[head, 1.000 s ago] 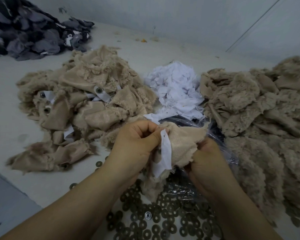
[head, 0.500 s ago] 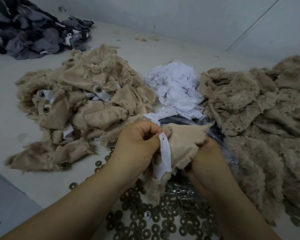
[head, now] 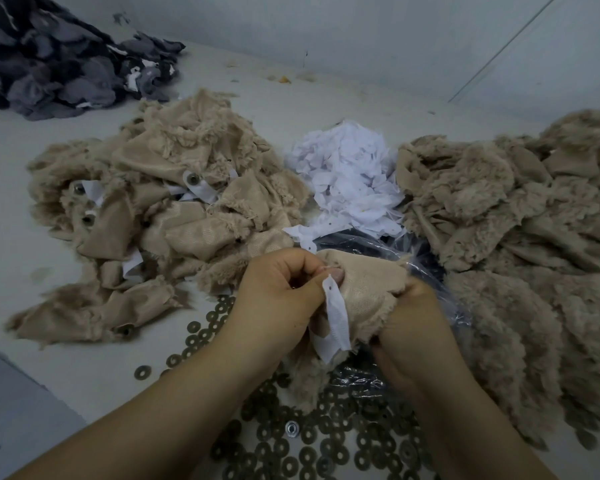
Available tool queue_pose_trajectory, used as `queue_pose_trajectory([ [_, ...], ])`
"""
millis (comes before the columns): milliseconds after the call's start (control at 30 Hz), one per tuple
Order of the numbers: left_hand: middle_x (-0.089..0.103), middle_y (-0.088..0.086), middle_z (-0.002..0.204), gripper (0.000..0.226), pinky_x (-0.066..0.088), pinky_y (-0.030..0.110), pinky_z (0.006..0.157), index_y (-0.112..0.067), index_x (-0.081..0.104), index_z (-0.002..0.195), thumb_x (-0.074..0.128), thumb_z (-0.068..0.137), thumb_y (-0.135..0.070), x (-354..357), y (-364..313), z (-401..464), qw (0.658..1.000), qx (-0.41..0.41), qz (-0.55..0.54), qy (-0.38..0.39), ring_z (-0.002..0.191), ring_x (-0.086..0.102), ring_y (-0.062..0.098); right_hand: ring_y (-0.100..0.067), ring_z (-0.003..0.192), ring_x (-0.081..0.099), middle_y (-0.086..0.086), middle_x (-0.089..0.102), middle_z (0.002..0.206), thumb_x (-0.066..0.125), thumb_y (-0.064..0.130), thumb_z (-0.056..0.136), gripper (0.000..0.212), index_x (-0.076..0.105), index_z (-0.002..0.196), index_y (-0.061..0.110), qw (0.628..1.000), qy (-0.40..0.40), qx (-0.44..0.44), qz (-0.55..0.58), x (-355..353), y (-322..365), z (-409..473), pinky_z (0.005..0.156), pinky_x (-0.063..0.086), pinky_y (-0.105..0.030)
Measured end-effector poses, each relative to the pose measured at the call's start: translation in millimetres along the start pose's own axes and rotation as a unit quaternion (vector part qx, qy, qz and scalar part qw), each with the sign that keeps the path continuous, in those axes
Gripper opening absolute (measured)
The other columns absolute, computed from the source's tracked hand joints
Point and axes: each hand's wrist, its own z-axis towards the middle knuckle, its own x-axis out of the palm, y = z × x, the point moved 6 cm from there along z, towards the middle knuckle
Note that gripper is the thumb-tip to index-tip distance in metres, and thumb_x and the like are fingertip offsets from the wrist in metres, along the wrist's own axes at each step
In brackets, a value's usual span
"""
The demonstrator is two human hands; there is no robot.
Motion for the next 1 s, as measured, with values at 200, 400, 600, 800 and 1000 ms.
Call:
queue_pose_trajectory([
  [200,0.065,0.001,0.053,0.032,0.045,0.019,0.044,-0.014,0.068,0.060,0.067,0.089,0.000,-4,0,2,1.000,0.006,0.020,-0.004,0.044,0.058,0.010,-0.026,0.101,0.073,-0.014,0.075,0.107,0.053,0.047,0.088,0.045,0.081,0.096,0.013,0.987,0.093,0.063,0.118,10,5,-6,0.082,0.059,-0.039],
  [400,0.064,0.009,0.052,0.025,0.046,0.017,0.042,-0.003,0.065,0.065,0.065,0.088,0.004,0,3,1,1.000,0.008,0.001,-0.003,0.041,0.057,0.011,-0.003,0.121,0.058,0.020,0.055,0.137,0.081,0.049,0.058,0.098,0.042,0.147,0.032,0.976,-0.073,-0.093,-0.181,-1,20,-10,0.094,0.056,-0.033],
  [600,0.064,0.007,0.053,0.026,0.046,0.017,0.042,-0.006,0.065,0.064,0.064,0.088,0.006,-1,3,1,1.000,0.002,-0.002,-0.009,0.043,0.058,0.010,-0.001,0.091,0.071,0.014,0.076,0.096,0.068,0.006,0.090,0.028,0.073,0.115,0.017,0.950,0.053,-0.198,-0.233,15,29,-14,0.068,0.046,-0.004],
  [800,0.065,0.012,0.056,0.022,0.048,0.021,0.043,-0.004,0.065,0.068,0.065,0.090,-0.001,-2,4,1,0.999,-0.012,-0.029,0.001,0.046,0.056,0.017,-0.022,0.090,0.076,-0.009,0.078,0.094,0.074,0.018,0.073,0.020,0.081,0.092,0.015,0.990,0.061,-0.090,-0.085,6,14,-6,0.074,0.060,-0.025],
  [1000,0.066,0.010,0.064,0.017,0.052,0.023,0.051,-0.010,0.070,0.070,0.069,0.087,-0.010,-2,12,2,0.996,-0.046,-0.072,0.028,0.055,0.060,0.017,-0.029,0.091,0.075,-0.016,0.077,0.096,0.077,0.021,0.066,0.030,0.080,0.094,0.012,0.997,0.045,-0.044,-0.033,5,8,-4,0.076,0.061,-0.033],
])
